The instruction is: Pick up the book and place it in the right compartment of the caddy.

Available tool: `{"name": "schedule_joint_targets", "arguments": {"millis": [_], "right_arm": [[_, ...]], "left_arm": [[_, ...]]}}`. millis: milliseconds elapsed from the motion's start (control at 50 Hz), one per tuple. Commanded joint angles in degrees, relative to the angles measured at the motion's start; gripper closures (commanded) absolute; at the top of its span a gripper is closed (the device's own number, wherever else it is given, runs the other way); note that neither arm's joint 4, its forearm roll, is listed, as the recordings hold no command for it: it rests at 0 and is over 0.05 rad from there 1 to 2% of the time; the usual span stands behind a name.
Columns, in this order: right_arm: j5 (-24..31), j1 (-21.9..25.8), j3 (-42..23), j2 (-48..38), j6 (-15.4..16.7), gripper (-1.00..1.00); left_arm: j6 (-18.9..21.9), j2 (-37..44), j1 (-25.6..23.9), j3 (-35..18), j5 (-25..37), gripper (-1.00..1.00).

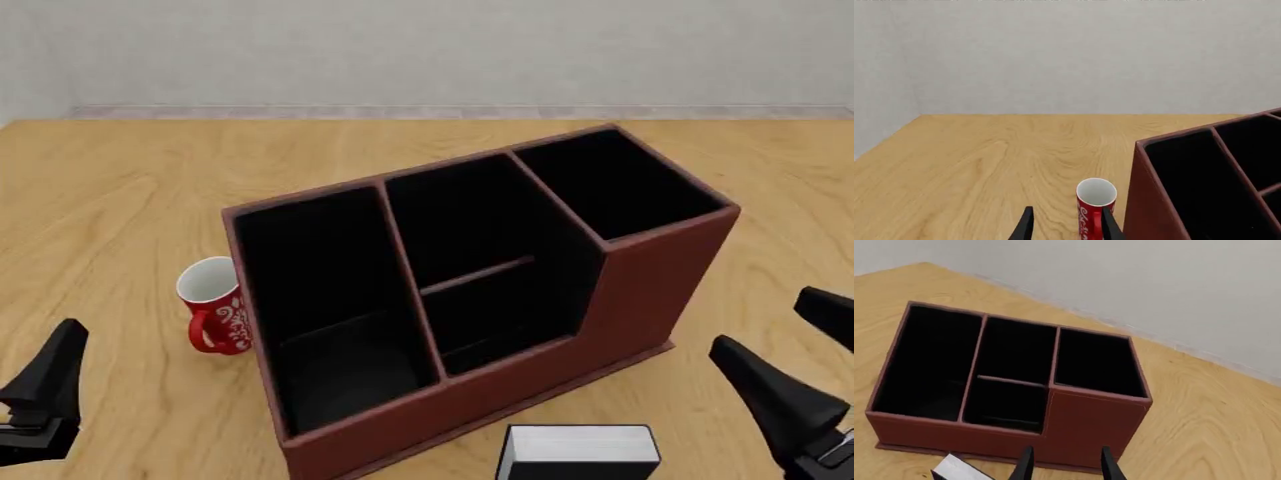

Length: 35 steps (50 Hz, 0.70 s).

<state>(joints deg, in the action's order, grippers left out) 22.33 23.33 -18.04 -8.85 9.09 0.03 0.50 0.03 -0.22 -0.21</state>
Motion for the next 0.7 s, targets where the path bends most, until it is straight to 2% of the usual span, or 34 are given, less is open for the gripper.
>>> {"name": "schedule_joint_targets", "arguments": {"millis": [20,160,700], "right_arm": [[3.33,6.36,-3.78,-4.39,1.21,-1.0],[4.33,9.68,-4.99,-7.01,1.19,-1.0],[7.98,15.28,-9.22,-13.78,4.23,-1.0]], "left_arm": [[0.8,-0.46,-0.08,-0.07,-0.74,-1.0],[-0.13,0.36,-0.06,-0.06,-0.09,-1.0],[-0.21,0.52,0.03,-0.24,-0.01,-1.0]]}}
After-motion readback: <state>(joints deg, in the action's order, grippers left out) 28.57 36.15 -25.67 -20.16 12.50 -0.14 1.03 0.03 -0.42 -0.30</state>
